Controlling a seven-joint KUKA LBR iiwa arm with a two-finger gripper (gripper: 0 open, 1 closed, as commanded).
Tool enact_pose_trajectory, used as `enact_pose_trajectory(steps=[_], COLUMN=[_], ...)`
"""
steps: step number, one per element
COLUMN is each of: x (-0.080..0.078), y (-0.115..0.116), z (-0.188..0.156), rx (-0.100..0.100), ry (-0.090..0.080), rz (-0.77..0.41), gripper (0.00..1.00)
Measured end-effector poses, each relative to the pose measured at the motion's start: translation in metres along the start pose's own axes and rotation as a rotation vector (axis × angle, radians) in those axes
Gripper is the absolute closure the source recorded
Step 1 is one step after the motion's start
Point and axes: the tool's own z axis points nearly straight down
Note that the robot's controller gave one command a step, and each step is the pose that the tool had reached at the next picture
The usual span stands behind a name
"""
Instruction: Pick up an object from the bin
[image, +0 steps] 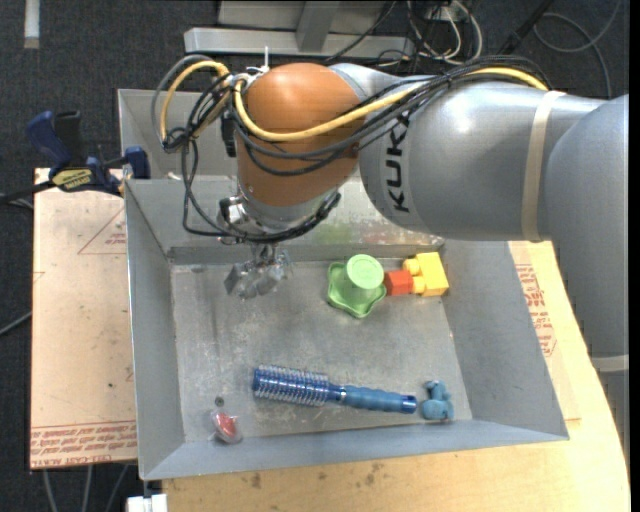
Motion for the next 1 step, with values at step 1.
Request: enact_pose_trajectory(steps=[1], x=[-0.0328], y=[-0.0192], z=[0.0061], rx=[-0.002], ry=[-0.002], rz=[-0.201], gripper=[1.0])
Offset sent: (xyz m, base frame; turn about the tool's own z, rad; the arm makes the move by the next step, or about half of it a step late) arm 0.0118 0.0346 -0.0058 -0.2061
